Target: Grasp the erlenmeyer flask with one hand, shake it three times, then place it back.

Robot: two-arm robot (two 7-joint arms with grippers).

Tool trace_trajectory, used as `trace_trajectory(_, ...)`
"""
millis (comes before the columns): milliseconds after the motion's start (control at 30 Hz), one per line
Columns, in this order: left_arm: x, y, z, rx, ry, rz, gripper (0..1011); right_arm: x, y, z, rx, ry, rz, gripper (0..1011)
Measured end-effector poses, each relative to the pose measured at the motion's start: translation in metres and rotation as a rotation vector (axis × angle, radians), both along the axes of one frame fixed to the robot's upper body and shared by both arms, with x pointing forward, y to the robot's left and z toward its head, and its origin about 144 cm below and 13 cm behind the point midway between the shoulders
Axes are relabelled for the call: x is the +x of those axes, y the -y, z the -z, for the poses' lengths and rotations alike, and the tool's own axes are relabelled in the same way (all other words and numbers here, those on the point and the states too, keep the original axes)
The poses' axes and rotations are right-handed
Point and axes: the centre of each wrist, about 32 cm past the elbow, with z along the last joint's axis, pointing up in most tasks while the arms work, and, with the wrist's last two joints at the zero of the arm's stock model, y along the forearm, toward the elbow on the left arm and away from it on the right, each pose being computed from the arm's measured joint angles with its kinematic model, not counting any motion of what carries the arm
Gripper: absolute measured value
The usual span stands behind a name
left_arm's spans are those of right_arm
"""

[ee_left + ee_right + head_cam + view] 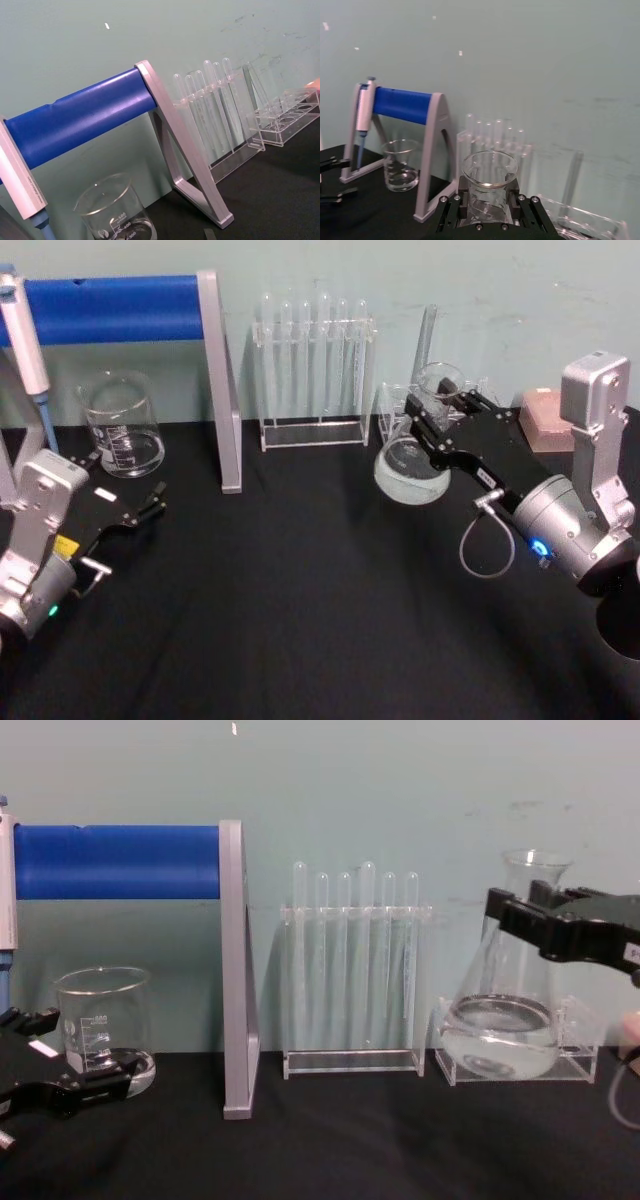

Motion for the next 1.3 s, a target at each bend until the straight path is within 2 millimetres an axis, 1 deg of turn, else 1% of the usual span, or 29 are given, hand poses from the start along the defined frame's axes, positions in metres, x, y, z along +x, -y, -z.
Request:
trace_trajectory(233, 0.000, 0.000, 0.000, 0.000, 0.000, 0.000, 1001, 0.002, -0.007, 0.000, -0.025, 0.005, -0.113, 453)
trace_trajectory(500, 0.000, 0.000, 0.000, 0.000, 0.000, 0.000, 1001, 0.004, -0.027, 0.000, -0.054, 0.000, -0.334, 453)
trace_trajectory(600, 0.000, 0.000, 0.000, 0.000, 0.000, 0.000, 1001, 0.005, -0.036, 0.001, -0.065, -0.004, -0.434, 452)
trace_trajectory(733, 0.000, 0.000, 0.000, 0.000, 0.000, 0.000, 1001, 0.005, -0.043, 0.001, -0.074, -0.009, -0.505, 453)
trace_trajectory(1033, 0.000, 0.000, 0.000, 0.000, 0.000, 0.000, 1001, 0.008, -0.048, 0.002, -0.071, -0.007, -0.538, 453)
trace_trajectory(1300, 0.000, 0.000, 0.000, 0.000, 0.000, 0.000, 1001, 0.009, -0.038, 0.004, -0.045, 0.005, -0.414, 452)
